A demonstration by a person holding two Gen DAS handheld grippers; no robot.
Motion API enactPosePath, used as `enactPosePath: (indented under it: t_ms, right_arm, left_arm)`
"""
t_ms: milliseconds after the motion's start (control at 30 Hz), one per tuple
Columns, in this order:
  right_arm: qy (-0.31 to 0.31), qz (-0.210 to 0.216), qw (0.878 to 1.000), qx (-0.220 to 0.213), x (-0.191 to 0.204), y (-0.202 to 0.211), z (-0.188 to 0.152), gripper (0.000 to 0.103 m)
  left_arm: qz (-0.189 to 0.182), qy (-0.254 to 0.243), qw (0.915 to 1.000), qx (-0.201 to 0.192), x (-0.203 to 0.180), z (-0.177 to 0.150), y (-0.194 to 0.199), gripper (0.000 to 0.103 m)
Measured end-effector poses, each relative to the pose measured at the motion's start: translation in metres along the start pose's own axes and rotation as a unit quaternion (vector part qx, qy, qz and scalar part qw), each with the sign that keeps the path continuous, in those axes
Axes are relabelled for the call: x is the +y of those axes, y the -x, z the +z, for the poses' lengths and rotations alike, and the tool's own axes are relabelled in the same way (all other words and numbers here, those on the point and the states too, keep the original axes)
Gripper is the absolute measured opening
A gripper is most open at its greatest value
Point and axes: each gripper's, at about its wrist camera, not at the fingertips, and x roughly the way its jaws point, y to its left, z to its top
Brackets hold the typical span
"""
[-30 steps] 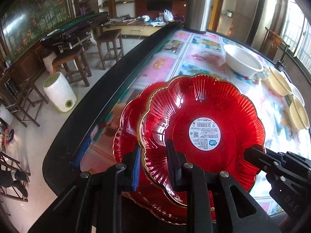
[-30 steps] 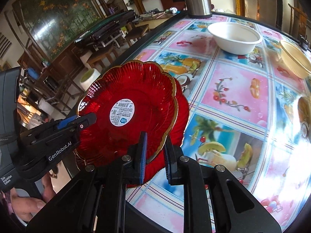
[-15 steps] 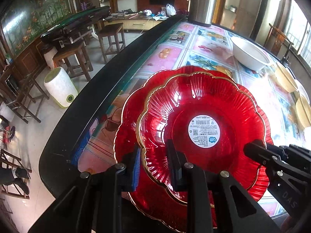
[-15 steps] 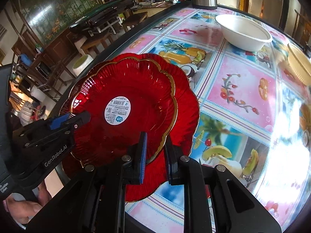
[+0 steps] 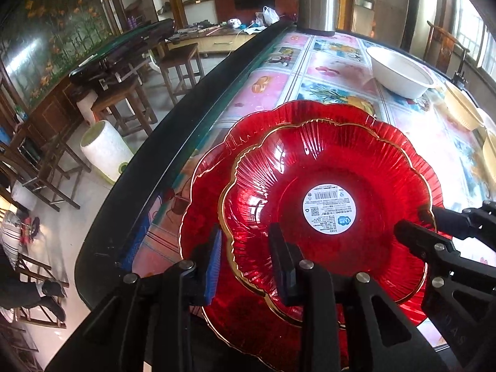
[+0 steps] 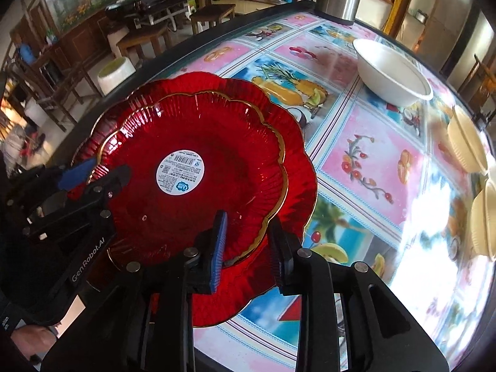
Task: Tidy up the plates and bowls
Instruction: 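Lower the small red plate onto the stack and open both tools, then move both tools toward the white bowl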
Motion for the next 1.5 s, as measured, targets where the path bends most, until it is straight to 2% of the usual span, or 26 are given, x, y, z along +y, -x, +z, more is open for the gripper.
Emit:
enactPosePath:
  t_ms: [100, 233, 333, 400, 467, 533, 600, 700, 833, 1033, 1233, 1500]
  right_arm:
    - [0.011, -0.014, 1.000, 0.002, 0.001, 0.003, 0.001, 0.028]
    - [0.014, -0.018, 1.000, -0.008, -0.001, 0.015, 0.003, 0.036]
    - [0.004, -0.012, 1.000, -0.020, -0.007, 0.027, -0.001, 0.038]
    - [-0.016, 0.002, 0.999, -0.036, -0.016, 0.036, -0.004, 0.038]
    - [-0.041, 0.021, 0.997, -0.055, -0.026, 0.046, -0.008, 0.038]
    - [-0.068, 0.026, 0.994, -0.077, -0.038, 0.056, -0.013, 0.039]
    - [-0.082, 0.027, 0.992, -0.090, -0.046, 0.064, -0.017, 0.052]
    - [-0.112, 0.024, 0.986, -0.121, -0.061, 0.079, -0.027, 0.053]
    - [-0.143, 0.025, 0.979, -0.141, -0.079, 0.090, -0.037, 0.053]
    - [-0.178, 0.020, 0.973, -0.146, -0.107, 0.093, -0.052, 0.053]
    - [-0.213, 0.002, 0.967, -0.140, -0.139, 0.093, -0.067, 0.053]
    - [-0.257, -0.001, 0.956, -0.141, -0.174, 0.096, -0.080, 0.053]
  left_arm:
    - [0.019, -0.002, 0.9996, -0.019, 0.002, 0.001, 0.007, 0.030]
    - [0.017, -0.001, 0.9992, -0.035, 0.004, 0.005, 0.015, 0.043]
    - [0.023, -0.001, 0.9987, -0.045, 0.003, 0.007, 0.020, 0.046]
    - [0.019, 0.001, 0.9986, -0.050, 0.003, 0.009, 0.024, 0.052]
    - [0.019, 0.006, 0.9978, -0.063, 0.002, 0.012, 0.031, 0.071]
    - [0.018, 0.009, 0.9965, -0.081, -0.001, 0.015, 0.039, 0.078]
    - [0.013, 0.008, 0.9956, -0.092, -0.009, 0.020, 0.043, 0.078]
    - [-0.005, 0.005, 0.9953, -0.097, -0.019, 0.025, 0.047, 0.078]
    - [-0.036, 0.002, 0.9938, -0.105, -0.038, 0.031, 0.052, 0.078]
    - [-0.061, -0.014, 0.9916, -0.113, -0.067, 0.035, 0.060, 0.078]
    - [-0.074, -0.031, 0.9904, -0.113, -0.087, 0.036, 0.061, 0.078]
    - [-0.085, -0.048, 0.9886, -0.115, -0.112, 0.042, 0.063, 0.078]
